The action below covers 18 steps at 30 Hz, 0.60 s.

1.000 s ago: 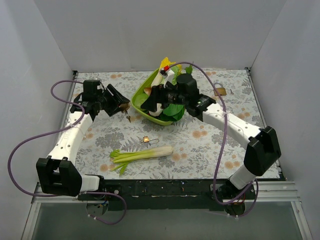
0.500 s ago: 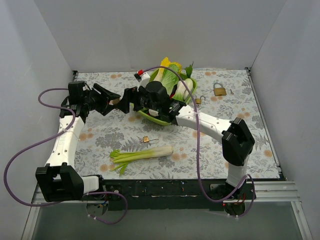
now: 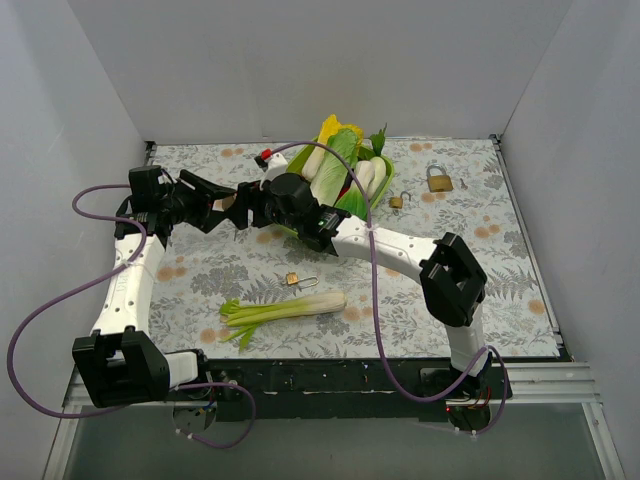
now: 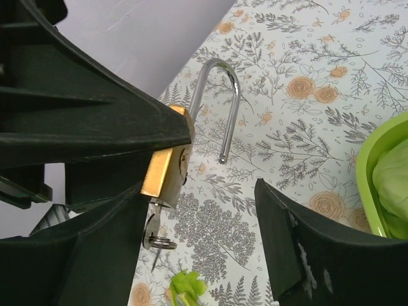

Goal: Lock with the key
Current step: Pick up the lock from the center of the board.

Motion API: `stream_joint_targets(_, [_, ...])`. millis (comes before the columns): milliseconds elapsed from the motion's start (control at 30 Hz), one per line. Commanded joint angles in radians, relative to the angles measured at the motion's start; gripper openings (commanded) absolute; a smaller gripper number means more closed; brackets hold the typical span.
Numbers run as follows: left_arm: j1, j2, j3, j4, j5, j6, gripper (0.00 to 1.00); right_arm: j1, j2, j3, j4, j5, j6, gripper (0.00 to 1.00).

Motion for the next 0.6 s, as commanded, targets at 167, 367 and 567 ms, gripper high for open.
stream_joint_targets(167, [0.016, -0.064, -0.005, 0.06, 0.075, -0.042, 0.0, 0.009, 0.032, 0.078, 0.061, 0.044, -0.014, 0.62])
stream_joint_targets(367, [0.026, -0.07, -0.011, 0.058, 0.085, -0.054, 0.0, 0.01, 0.057, 0.086, 0.082, 0.036, -0.017, 0.55])
stream_joint_targets(567, [0.029, -0.068, -0.004, 0.057, 0.088, -0.05, 0.0, 0.01, 0.07, 0.09, 0.092, 0.018, -0.023, 0.03])
